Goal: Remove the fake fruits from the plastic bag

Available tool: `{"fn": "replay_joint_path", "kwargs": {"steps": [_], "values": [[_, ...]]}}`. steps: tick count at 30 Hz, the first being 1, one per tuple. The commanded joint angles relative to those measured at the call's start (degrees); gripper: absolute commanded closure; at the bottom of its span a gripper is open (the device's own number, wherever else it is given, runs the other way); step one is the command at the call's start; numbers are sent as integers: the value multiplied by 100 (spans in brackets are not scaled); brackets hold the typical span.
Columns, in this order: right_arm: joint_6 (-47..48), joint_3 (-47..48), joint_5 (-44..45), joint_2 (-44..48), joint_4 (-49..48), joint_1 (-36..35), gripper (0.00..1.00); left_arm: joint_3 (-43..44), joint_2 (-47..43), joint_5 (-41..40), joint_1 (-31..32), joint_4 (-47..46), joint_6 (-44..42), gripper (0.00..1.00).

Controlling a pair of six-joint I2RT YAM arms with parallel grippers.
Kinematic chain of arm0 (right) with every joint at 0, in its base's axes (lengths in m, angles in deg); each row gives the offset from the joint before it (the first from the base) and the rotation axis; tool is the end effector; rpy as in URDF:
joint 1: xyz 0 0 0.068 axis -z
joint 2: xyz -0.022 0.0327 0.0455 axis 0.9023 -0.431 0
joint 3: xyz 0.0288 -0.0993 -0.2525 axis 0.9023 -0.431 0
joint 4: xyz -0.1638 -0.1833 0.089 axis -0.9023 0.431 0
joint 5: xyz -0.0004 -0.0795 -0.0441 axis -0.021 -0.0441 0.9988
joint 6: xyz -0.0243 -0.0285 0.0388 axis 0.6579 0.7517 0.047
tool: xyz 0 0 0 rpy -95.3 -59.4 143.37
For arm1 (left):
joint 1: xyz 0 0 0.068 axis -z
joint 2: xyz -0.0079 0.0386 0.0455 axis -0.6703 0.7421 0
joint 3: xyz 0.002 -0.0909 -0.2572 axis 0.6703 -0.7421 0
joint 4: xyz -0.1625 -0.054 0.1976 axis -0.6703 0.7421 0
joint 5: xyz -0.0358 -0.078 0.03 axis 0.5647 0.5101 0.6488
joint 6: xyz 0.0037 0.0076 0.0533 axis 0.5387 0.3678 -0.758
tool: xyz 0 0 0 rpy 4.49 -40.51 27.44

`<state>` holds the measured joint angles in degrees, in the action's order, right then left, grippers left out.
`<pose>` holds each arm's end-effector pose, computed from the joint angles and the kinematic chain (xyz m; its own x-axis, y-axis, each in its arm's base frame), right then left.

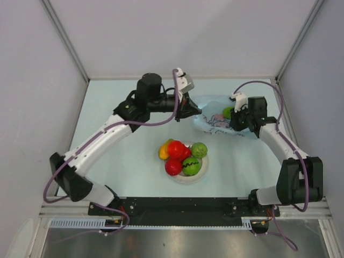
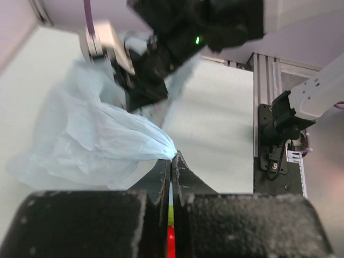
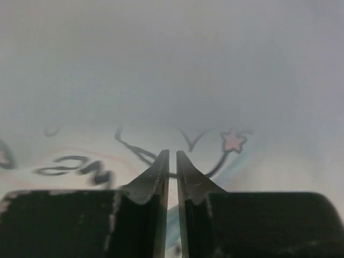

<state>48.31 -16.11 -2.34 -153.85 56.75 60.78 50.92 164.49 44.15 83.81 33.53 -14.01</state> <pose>0.3023 0.0306 0.2529 -0.5786 -0.3170 -0.7515 -0.4738 0.8806 -0.0066 0.2462 -0.2494 0.4128 -0.1650 0.1993 -0.9660 0.9770 0.1673 -0.1323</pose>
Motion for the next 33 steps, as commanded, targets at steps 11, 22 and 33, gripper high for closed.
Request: {"fn": "replay_joint_path", "kwargs": {"steps": [11,22,33], "values": [[534,356,146,-1065,-1056,-853,52,-211,-155,-77,21,-490,-292,100],[1344,1226,-671,-1988,-250,-1056,27,-27,-58,-147,3,-271,-451,100],[1906,1464,-1077,-2076,939,-1003,10,-62,-84,-130,-111,-314,-354,100]]}}
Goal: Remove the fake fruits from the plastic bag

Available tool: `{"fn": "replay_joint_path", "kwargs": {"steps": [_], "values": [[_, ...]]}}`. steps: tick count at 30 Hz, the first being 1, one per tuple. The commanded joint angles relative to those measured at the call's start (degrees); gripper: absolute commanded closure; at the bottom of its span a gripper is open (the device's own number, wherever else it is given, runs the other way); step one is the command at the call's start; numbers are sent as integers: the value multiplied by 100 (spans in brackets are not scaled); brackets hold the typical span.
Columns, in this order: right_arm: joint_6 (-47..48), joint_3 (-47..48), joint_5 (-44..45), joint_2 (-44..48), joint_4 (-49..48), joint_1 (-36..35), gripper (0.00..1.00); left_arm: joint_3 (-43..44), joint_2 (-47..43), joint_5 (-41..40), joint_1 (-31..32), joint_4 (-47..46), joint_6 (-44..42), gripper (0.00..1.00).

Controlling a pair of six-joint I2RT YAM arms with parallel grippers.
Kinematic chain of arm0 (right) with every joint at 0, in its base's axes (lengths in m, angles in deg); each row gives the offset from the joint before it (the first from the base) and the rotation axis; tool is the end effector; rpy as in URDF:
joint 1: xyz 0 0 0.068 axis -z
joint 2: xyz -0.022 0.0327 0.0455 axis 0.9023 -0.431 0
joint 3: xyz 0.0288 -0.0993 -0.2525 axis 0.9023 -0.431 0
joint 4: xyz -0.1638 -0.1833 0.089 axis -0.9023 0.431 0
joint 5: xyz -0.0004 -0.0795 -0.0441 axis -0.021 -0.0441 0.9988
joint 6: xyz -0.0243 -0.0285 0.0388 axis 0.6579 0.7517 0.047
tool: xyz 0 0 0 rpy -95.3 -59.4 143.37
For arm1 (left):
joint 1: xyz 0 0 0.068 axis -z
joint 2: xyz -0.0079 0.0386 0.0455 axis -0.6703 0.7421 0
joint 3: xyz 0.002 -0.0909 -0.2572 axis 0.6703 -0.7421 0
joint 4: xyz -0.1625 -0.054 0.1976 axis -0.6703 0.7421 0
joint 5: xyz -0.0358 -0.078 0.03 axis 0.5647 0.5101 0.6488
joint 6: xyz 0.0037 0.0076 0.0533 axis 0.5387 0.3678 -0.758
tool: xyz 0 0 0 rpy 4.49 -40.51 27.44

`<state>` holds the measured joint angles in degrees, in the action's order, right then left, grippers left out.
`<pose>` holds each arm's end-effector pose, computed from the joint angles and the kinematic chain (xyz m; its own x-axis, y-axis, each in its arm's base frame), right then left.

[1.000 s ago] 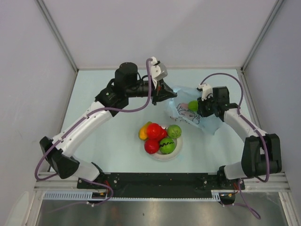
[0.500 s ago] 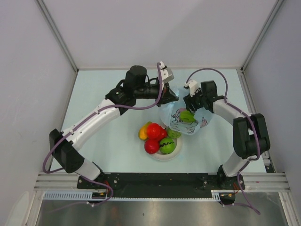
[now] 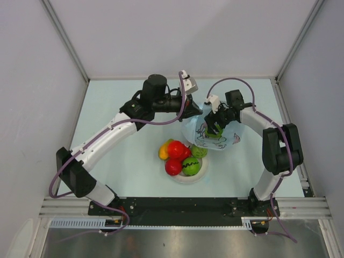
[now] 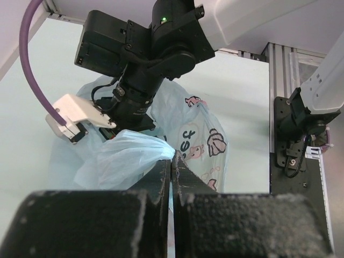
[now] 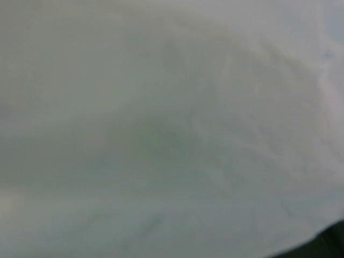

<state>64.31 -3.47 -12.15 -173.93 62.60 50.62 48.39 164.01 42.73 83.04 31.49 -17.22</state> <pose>0.3523 0.1040 0.2059 -0.4347 -0.6042 -0.6678 -0.8282 0.5594 0.0330 0.2503 -0.2458 0.4037 -0.1134 0.2095 -0.9712 0.9785 0.1928 -0.0726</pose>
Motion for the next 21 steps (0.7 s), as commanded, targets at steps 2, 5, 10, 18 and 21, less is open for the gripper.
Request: {"fn": "replay_joint_path", "kwargs": {"steps": [2,5,10,18,21], "values": [[446,209,-16,-260,265,-4,10,183,-28,12,-34,-111,29,100],[596,358,125,-524,326,-39,10,192,-28,-5,-34,-103,46,100],[667,473,194,-736,274,-13,20,165,-36,-58,-34,-103,37,100],[641,543,213,-95,388,40,62,86,34,-172,-104,-234,151,100],[474,657,-24,528,632,75,66,-1,113,-278,-210,-418,361,100]]}}
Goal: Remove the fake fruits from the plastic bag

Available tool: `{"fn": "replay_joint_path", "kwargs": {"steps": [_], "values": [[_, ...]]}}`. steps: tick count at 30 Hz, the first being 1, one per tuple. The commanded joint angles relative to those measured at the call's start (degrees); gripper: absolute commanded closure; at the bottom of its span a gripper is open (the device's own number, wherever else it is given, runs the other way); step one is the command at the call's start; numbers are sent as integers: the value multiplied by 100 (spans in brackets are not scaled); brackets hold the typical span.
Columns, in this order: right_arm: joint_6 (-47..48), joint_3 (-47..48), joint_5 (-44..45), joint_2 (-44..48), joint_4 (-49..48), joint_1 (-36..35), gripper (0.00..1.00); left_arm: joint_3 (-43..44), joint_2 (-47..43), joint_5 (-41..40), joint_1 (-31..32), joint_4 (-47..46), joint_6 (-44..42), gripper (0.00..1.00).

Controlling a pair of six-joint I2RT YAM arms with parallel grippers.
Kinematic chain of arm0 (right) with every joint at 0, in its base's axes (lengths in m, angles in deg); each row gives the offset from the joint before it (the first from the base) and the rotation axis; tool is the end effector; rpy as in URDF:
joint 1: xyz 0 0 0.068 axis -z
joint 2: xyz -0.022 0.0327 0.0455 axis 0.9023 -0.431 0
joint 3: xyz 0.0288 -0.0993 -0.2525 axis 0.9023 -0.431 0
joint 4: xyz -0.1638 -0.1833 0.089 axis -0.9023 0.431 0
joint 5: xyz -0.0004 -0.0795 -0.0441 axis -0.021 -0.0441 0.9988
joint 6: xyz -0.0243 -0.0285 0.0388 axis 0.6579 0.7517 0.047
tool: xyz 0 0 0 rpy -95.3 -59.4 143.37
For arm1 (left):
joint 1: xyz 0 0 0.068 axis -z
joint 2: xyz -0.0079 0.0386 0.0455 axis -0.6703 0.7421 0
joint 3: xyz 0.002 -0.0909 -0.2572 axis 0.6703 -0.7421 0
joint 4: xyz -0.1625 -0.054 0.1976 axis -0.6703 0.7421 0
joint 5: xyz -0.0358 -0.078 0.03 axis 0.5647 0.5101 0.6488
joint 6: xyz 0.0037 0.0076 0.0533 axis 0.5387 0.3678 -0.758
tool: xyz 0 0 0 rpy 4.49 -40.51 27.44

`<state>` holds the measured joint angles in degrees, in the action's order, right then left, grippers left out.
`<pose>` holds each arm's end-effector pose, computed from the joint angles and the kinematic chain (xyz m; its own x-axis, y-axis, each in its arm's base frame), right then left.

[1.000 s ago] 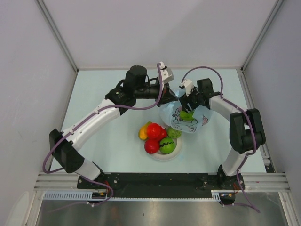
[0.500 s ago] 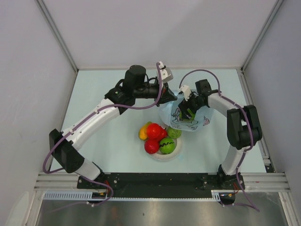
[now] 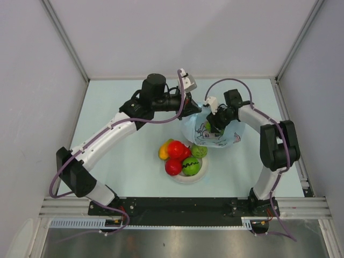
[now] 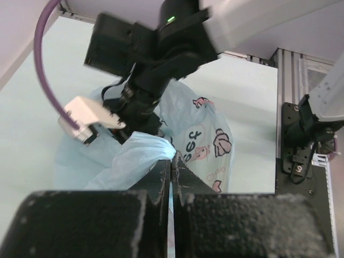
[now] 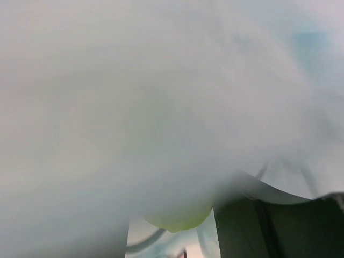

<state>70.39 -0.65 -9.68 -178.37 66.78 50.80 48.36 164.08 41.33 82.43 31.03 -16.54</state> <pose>0.3614 0.1037 0.1886 -0.4176 -0.6888 -0.5926 -0.8585 0.5127 0.0091 0.2542 -0.2434 0.4038 -0.1230 0.2041 -0.9712 0.9706 0.2286 -0.0749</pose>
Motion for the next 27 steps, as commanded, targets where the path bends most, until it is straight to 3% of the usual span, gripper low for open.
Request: {"fn": "replay_joint_path", "kwargs": {"steps": [1,6,15,20,27], "values": [[-160,410,-350,1122,330,49,67,-43,133,-173,-245,-451,408,100],[-389,437,-588,2018,1041,23,71,-26,343,-296,-553,-891,953,100],[-398,454,-474,3503,1649,-425,71,510,1064,-743,-1158,-1085,814,100],[-468,490,-61,3839,1868,-1714,71,713,925,-1245,-1765,-1129,778,100],[-153,-97,493,3865,1729,-3061,72,195,152,-1114,-2539,-1094,849,98]]}}
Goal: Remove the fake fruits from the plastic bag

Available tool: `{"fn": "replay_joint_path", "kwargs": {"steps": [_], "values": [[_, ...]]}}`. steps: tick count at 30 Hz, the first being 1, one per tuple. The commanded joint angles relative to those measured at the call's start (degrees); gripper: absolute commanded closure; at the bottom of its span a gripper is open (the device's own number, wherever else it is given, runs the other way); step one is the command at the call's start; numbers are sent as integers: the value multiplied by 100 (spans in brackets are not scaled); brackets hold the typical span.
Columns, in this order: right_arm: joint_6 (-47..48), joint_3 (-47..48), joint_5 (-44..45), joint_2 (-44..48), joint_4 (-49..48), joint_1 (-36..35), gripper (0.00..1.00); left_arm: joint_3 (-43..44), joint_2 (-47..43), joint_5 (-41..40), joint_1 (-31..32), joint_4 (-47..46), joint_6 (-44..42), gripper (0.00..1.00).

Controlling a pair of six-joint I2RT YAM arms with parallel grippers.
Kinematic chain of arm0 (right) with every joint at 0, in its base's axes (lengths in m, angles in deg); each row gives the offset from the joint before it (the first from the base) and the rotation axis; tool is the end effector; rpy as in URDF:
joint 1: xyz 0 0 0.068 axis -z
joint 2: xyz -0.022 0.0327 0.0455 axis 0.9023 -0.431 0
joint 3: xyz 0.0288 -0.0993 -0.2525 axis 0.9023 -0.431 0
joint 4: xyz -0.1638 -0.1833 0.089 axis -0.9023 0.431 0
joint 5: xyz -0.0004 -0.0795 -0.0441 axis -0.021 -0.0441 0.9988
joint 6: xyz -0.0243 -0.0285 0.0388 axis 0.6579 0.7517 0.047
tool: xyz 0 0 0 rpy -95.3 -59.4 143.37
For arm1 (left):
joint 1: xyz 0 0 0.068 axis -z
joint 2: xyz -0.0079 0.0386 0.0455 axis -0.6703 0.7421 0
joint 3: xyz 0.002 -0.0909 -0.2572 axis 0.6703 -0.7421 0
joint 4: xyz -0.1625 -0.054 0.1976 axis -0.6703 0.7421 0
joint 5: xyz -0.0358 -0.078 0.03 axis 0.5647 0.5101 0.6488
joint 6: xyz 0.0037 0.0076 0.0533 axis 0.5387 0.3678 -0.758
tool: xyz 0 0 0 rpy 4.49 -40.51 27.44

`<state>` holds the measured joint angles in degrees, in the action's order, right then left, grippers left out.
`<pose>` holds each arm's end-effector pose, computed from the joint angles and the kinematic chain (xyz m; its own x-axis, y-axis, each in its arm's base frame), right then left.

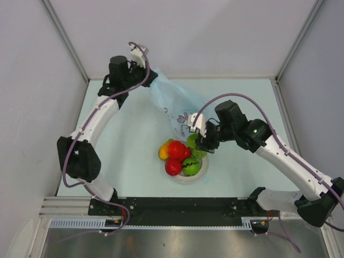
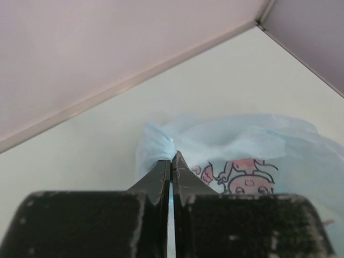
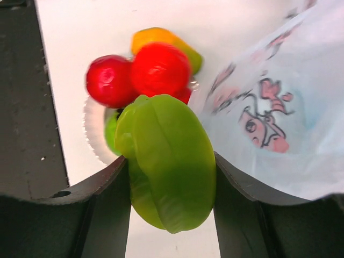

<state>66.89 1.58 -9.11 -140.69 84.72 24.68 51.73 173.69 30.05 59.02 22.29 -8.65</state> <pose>0.1722 0.1630 0.3752 0.0701 -0.6303 -0.7732 -0.9635 0.1580 -0.2162 0.3828 -0.1321 0.3787 -0.2564 0.0370 -0.9659 0.6461 0.7498 -0.1427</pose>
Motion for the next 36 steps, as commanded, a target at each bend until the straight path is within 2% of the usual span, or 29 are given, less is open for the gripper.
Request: {"fn": "replay_joint_path", "kwargs": {"steps": [1,4,8,13,23,36], "values": [[268,-383,454,115,-118,-512,71,-352,-890,154,-207,-124,60,95],[680,-637,506,123,-215,-731,71,-922,-1249,400,-216,-123,86,89],[1067,-744,603,-17,-531,-1021,71,-1548,-1733,515,-216,-219,376,70],[1867,-1078,612,9,-803,-1355,71,-2058,-2147,332,-216,-264,402,52],[3379,-1570,304,-87,-927,-1602,69,-2480,-2692,102,-286,-123,253,48],[3986,-1790,357,-553,-1244,-1541,64,-2902,-3167,295,-594,-141,437,47]]}}
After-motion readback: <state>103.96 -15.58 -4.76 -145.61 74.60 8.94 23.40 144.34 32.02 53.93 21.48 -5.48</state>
